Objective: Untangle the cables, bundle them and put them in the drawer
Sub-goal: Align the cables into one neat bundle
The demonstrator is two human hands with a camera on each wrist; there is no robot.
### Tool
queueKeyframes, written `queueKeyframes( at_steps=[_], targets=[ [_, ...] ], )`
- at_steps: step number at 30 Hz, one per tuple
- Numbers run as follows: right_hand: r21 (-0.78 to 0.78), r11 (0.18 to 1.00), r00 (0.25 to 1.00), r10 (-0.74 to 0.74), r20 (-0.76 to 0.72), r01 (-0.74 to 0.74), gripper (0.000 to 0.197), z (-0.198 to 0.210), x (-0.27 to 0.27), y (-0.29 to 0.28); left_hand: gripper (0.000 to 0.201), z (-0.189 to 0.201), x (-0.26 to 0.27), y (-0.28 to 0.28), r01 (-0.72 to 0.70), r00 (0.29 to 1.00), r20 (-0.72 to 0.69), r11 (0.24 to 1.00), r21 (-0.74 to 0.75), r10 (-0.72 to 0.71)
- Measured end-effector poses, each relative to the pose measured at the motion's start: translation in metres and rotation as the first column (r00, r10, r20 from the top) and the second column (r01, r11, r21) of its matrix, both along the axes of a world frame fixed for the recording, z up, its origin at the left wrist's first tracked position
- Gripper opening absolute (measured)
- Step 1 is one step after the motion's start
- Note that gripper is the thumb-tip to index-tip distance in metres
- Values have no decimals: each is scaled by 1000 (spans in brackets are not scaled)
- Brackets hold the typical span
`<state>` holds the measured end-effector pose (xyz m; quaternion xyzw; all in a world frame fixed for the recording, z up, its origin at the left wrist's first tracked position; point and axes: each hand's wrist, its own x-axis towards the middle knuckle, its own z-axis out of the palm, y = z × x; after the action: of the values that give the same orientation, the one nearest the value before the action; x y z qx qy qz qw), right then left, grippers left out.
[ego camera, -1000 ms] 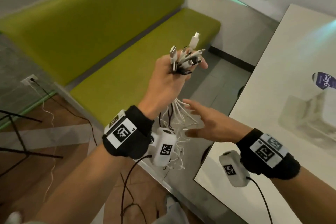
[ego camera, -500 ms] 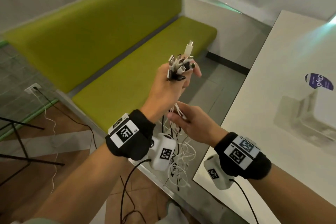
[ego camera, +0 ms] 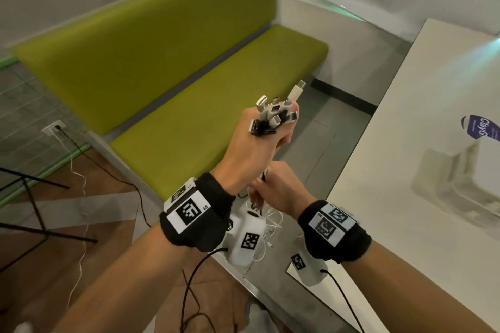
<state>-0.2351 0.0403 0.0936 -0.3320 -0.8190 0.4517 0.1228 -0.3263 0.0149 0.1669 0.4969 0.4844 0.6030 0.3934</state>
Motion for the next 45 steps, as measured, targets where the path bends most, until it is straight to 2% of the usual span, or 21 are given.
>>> queueKeyframes(
  at_steps=[3,6,7,9,12,14,17,19,21,23,24,27,30,32,34,36,38,41,43,45],
  targets=[
    [-85,991,992,107,61,-101,37,2,-9,6,38,0,-8,-3,-32,998,59,999,-10,33],
    [-9,978,966,207,157,-208,46,6,-5,13,37,-4,-13,-6,-52,999,12,998,-22,52],
    [13,977,968,208,140,-212,50,9,1,15,39,-7,-14,-6,-66,998,-20,997,-36,66],
    [32,985,985,171,24,-172,51,15,13,18,42,-11,-15,-5,-94,993,-82,993,-75,88],
    [-143,984,981,84,-172,-110,47,25,19,17,29,-16,-8,0,-75,987,-152,993,-88,61],
    [-182,982,966,4,-258,-53,38,26,15,15,18,-19,-4,5,-81,964,-260,993,-83,57],
    [-264,964,922,-130,-365,31,13,30,9,12,3,-21,-6,11,-82,931,-364,986,-145,23],
    [-340,938,898,-201,-392,61,5,32,10,9,8,-17,-8,10,-29,913,-405,985,-171,-44],
    [-391,915,890,-256,-378,97,31,34,15,7,19,-9,-2,8,44,916,-386,984,-172,-109],
    [-365,917,884,-297,-362,158,35,38,23,5,42,-1,9,8,88,938,-316,981,-171,-140],
    [-328,927,876,-306,-373,184,33,41,28,5,46,1,15,9,96,947,-288,983,-157,-139],
    [-248,950,859,-284,-425,191,41,45,43,8,31,7,36,13,76,958,-273,995,-57,-89],
    [-215,950,853,-301,-426,227,30,45,62,5,50,11,57,14,105,950,-294,994,-7,-103],
    [-146,950,850,-313,-424,276,17,46,73,6,42,10,73,16,140,936,-327,990,2,-132],
    [-22,943,847,-309,-433,333,26,50,82,10,20,8,84,20,156,913,-385,988,25,-134],
    [98,918,857,-315,-409,384,34,57,93,13,11,7,94,25,171,869,-475,985,28,-138],
    [104,903,850,-347,-396,417,25,59,102,14,11,8,105,27,192,813,-563,981,18,-149],
    [-15,877,793,-441,-421,479,12,58,114,15,12,11,118,29,222,720,-682,974,53,-127],
    [39,854,797,-466,-385,518,22,57,120,16,12,12,120,34,270,679,-720,960,68,-140],
    [93,828,794,-490,-361,553,23,54,124,18,17,11,121,37,287,598,-790,957,52,-136]
  ],
)
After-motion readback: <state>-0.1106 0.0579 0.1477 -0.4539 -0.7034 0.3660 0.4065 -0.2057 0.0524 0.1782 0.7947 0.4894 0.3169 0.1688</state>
